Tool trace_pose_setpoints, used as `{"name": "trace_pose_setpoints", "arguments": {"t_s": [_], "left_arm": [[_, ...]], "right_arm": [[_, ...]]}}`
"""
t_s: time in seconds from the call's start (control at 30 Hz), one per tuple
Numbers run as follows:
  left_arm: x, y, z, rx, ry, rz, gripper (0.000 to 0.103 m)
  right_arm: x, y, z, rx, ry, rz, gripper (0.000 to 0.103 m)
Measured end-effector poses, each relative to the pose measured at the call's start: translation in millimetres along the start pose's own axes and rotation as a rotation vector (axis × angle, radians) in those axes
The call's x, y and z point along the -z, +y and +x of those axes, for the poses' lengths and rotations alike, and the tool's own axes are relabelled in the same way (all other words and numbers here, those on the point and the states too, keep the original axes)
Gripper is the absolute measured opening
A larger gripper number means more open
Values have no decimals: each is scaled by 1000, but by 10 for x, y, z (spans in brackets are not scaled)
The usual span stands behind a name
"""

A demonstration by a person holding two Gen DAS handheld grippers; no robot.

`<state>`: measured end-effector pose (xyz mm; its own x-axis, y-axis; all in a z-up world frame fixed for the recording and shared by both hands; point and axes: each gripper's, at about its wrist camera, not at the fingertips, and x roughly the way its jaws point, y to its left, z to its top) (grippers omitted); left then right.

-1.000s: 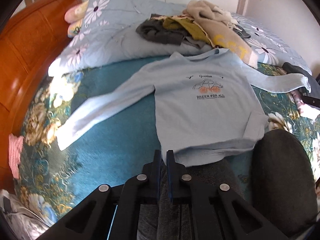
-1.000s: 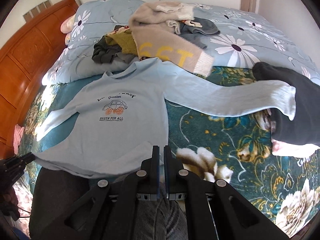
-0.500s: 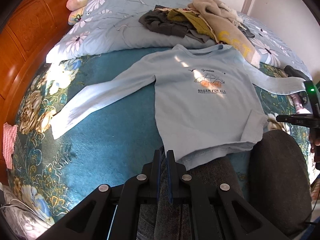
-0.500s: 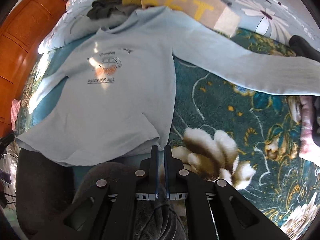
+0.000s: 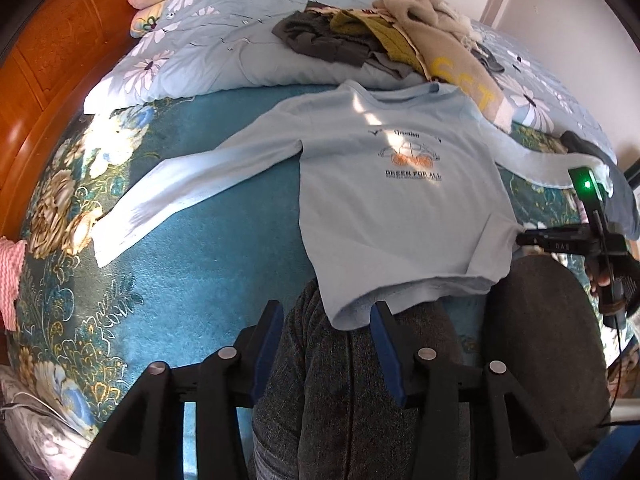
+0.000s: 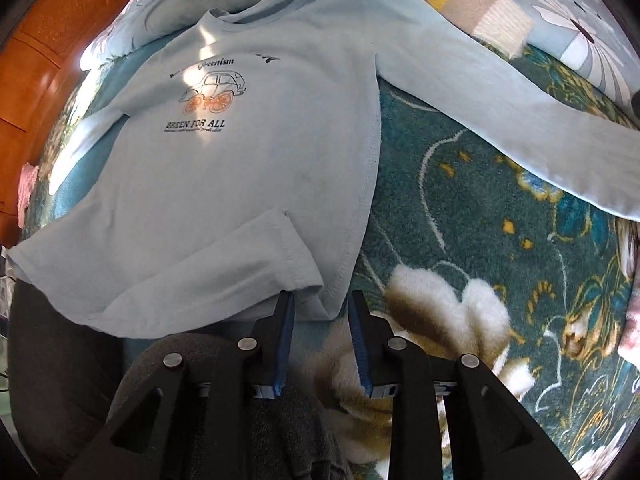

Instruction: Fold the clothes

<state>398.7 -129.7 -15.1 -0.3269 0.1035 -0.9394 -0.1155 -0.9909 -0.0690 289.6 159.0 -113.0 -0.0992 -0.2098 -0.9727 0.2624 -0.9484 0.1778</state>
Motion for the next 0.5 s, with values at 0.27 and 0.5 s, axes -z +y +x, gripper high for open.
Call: {"name": "trace_pose_setpoints", "arguments": {"t_s": [0.27,0.5], "left_arm": [[-27,-52,166,-33,40,24,49],[-67,38,288,-39,59,-27,49]], "right_arm": [[-86,79,-43,-6,-43,-16,28],[-123,109,-163,-5,-88,-27,28]]}}
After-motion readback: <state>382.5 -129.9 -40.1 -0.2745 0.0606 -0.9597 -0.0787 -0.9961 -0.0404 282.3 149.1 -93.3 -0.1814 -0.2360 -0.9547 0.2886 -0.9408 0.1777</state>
